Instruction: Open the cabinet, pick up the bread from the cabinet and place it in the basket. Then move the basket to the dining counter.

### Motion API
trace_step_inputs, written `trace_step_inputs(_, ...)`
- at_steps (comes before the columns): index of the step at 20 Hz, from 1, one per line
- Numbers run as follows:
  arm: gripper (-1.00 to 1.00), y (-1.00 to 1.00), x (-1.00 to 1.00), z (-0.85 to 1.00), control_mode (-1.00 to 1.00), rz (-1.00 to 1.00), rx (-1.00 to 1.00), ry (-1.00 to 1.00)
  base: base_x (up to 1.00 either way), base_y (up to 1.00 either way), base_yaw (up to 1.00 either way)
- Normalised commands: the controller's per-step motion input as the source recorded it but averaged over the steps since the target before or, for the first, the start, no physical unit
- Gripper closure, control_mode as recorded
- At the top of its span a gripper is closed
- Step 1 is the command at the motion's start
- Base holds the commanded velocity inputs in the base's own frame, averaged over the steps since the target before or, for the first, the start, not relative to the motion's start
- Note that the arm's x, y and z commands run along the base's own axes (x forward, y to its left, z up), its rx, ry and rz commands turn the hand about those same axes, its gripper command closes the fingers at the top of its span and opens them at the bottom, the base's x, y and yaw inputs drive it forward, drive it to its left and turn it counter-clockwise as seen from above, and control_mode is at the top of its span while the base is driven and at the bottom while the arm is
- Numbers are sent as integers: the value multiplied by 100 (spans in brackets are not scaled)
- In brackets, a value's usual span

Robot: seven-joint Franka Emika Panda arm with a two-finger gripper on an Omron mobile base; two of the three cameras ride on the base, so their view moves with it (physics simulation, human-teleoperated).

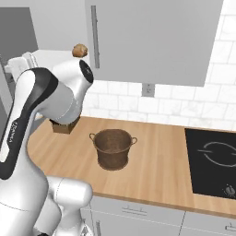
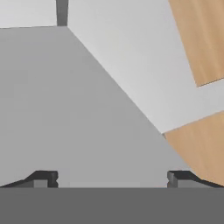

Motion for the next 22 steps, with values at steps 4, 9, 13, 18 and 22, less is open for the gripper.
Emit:
trace_step_inputs(4, -100, 94, -6, 0, -100, 10, 0, 8, 0, 0, 0)
trace_step_inputs(9, -100, 100, -6, -19, -100, 4, -6, 9, 0, 0, 0)
trace_step_inputs(13, -100, 100, 0, -21, -100, 0, -11, 6, 0, 0, 0)
trace_step_inputs(18, -100, 100, 0, -14, -100, 0, -9, 8, 0, 0, 0)
trace_step_inputs(22, -100, 90, 2, -1, -100, 0, -15, 1, 0, 0, 0)
